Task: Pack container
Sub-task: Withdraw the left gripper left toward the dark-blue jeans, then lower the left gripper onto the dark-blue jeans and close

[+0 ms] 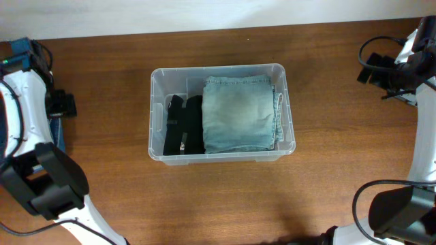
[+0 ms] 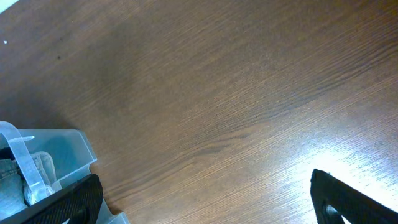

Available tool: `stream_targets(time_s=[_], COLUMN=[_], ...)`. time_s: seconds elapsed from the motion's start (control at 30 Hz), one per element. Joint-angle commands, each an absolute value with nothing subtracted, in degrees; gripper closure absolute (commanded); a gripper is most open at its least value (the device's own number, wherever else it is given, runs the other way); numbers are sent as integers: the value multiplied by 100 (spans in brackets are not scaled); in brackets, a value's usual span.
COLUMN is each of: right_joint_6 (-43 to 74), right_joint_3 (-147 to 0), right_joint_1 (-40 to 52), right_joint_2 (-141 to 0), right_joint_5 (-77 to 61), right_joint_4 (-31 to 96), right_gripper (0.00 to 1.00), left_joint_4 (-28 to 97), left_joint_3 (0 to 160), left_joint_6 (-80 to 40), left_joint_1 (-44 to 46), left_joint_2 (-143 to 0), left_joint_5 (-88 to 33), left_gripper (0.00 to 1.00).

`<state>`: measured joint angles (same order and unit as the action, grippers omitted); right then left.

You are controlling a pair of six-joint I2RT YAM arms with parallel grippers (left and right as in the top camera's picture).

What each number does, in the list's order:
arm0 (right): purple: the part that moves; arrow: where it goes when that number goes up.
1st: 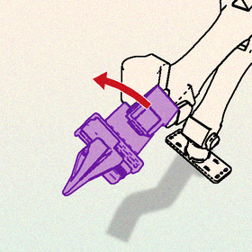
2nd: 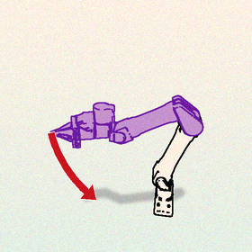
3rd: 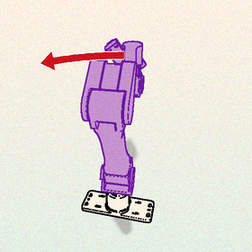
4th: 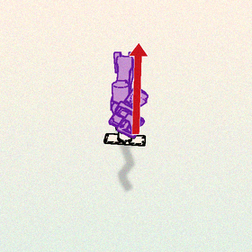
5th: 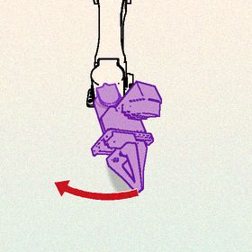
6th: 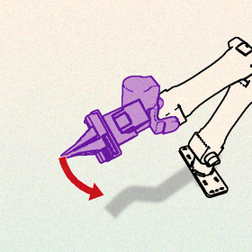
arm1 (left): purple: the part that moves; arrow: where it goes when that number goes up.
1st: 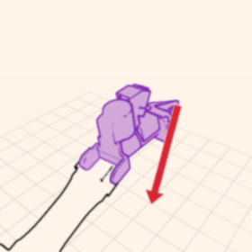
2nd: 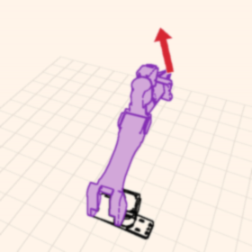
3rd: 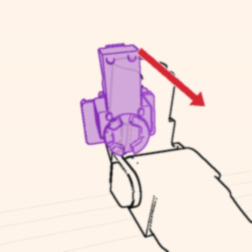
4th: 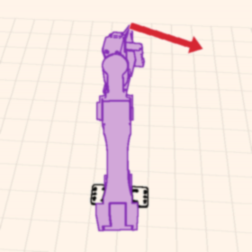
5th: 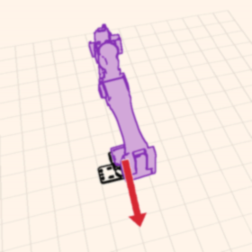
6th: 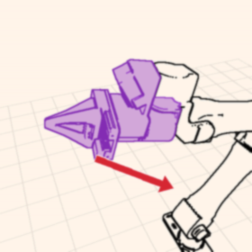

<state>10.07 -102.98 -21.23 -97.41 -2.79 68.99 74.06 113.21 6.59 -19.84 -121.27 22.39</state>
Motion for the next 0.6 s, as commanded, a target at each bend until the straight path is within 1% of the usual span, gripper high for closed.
stream_targets(time_s=[0.0, 0.33, 0.57], right_joint_6=[967, 967, 967], right_joint_3=[-10335, -10335, -10335], right_joint_1=[-2141, -2141, -2141], right_joint_2=[-9712, -9712, -9712], right_joint_5=[-231, -231, -231], right_joint_4=[6901, 6901, 6901], right_gripper=[1, 1, 2], left_joint_4=[7085, 5614, 4945], left_joint_3=[10892, 9618, 9065], left_joint_6=[1155, 1728, 1767], left_joint_1=[-2097, -2204, -2296], left_joint_2=[-12313, -12320, -12333], left_joint_5=[2429, 2512, 2998], left_gripper=[1, 1, 1])
